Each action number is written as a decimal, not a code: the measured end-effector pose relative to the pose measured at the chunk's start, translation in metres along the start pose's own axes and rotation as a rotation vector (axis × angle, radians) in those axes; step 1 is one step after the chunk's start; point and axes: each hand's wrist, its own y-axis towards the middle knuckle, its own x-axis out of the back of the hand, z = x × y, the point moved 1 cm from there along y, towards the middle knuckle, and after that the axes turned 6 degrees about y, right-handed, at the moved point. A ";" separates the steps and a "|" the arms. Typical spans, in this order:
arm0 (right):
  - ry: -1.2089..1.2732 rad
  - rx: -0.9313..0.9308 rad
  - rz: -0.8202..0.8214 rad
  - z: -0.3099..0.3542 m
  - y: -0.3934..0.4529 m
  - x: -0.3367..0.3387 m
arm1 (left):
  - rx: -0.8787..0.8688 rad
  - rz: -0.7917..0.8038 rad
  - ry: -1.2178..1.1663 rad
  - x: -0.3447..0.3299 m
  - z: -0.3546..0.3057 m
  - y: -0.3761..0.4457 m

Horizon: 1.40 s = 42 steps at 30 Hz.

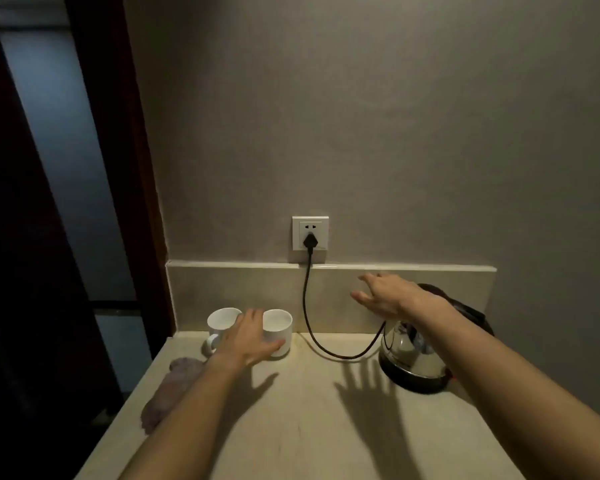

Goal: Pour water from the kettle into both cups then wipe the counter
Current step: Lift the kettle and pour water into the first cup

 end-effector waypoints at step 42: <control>-0.133 0.009 -0.045 -0.051 -0.029 -0.027 | -0.056 0.175 -0.387 -0.049 -0.089 -0.082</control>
